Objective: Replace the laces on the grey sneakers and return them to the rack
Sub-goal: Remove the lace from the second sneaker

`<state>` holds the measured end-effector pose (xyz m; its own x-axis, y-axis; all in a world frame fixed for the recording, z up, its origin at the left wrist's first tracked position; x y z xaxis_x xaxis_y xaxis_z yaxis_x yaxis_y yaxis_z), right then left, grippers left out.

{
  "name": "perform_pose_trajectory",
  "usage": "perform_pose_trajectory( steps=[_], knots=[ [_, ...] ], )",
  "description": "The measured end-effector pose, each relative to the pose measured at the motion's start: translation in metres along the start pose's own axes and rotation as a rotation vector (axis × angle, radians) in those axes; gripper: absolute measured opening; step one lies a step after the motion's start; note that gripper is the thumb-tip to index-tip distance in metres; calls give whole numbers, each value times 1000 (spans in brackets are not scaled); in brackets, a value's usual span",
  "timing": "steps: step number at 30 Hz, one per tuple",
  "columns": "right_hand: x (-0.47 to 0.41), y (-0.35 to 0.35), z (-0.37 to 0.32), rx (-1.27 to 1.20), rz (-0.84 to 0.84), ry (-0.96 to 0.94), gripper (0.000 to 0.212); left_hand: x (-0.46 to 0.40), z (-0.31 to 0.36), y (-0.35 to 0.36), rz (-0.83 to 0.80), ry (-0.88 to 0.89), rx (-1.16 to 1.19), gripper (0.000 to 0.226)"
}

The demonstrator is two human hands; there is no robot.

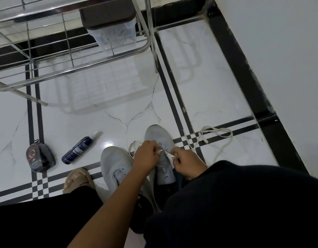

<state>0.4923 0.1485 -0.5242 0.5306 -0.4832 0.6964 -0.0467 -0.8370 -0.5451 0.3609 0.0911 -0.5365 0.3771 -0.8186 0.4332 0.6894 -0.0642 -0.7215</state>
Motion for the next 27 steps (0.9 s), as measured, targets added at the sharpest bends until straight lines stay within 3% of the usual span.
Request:
perform_pose_trajectory(
  steps=[3,5,7,8,11,12,14,16,18,20,23,25,27],
  knots=[
    [0,0,2,-17,27,-41,46,3,-12,-1,0,-112,238,18],
    [-3,0,6,-19,31,-38,47,9,-27,-6,2,-288,610,18],
    [-4,2,7,-19,9,-47,45,18,-42,-18,115,-456,908,8],
    [-4,3,6,-11,-2,-50,45,22,-49,-30,229,-512,900,14],
    [-3,-3,-1,37,64,-94,46,34,-59,-62,506,-577,595,73],
    [-3,-7,-4,39,123,-128,46,38,-53,-68,550,-561,501,82],
    [-6,-12,-19,54,184,-240,39,38,-38,-66,491,-472,316,60],
    [-15,-9,-33,126,143,-341,34,36,-21,-33,137,-409,228,31],
    [-25,-4,-42,260,105,-413,29,42,-10,1,-144,-334,82,32],
    [-33,-1,-46,357,103,-456,22,47,-10,8,-100,-352,-7,31],
    [-37,3,-47,377,107,-490,12,52,-12,2,-14,-399,45,24],
    [-40,2,-42,158,111,-433,6,52,-10,-2,-8,-358,19,24],
    [-42,-3,-29,-223,105,-292,8,51,-10,-6,3,-334,-13,23]
  ],
)
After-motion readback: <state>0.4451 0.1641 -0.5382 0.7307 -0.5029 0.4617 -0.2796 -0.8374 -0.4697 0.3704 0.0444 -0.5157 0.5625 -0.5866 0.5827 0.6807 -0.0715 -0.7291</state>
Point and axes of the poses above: each hand's wrist, its own x-axis away from the middle knuckle, its own y-axis out of the palm, z = x × y, the point moved 7 cm from there along -x, towards the middle knuckle, and after that the axes turned 4 degrees about y, right-handed, at the moved point
